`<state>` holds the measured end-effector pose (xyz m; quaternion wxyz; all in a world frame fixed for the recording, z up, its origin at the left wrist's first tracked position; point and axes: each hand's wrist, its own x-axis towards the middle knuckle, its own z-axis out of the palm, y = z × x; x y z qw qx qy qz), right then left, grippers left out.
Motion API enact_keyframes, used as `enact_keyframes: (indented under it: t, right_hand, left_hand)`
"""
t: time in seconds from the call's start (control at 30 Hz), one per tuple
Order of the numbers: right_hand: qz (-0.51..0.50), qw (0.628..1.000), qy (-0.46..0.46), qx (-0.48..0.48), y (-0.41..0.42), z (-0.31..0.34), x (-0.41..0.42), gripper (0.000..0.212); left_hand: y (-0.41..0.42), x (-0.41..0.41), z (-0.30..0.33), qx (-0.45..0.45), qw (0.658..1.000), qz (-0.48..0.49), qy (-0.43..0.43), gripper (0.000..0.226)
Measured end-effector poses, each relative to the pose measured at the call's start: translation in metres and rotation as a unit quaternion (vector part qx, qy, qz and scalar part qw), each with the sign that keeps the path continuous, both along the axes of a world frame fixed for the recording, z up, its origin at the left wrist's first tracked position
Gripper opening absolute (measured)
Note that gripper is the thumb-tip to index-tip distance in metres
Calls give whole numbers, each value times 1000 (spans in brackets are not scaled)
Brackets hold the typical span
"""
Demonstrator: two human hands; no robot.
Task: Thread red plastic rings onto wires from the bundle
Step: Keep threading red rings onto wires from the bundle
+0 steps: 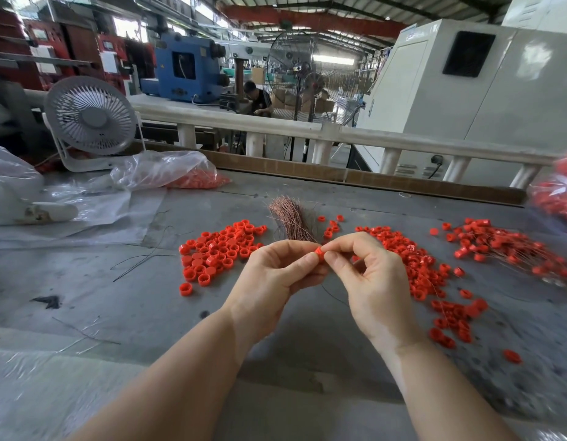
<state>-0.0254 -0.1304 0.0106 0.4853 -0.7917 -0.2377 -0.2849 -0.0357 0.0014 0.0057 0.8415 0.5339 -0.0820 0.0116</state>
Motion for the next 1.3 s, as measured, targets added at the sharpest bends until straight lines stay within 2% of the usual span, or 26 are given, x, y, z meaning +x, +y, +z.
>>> enact_keyframes:
  t: [0.37, 0.8, 1.03, 1.3]
  right_hand:
    - [-44, 993, -85, -72, 6, 2, -3, 9]
    - [-66, 987, -65, -128, 5, -1, -8, 14]
    - [-87, 982, -95, -137, 3, -3, -5, 14]
    - [-81, 980, -97, -151, 3, -1, -6, 10]
  left_hand:
    - [1, 2, -4, -21, 1000, -13, 13, 12]
    - [3, 2, -3, 39, 997, 20, 55, 9]
    - [2, -2, 2, 60, 996, 3, 69, 29]
    - [4, -3, 1, 42, 997, -12, 66, 33]
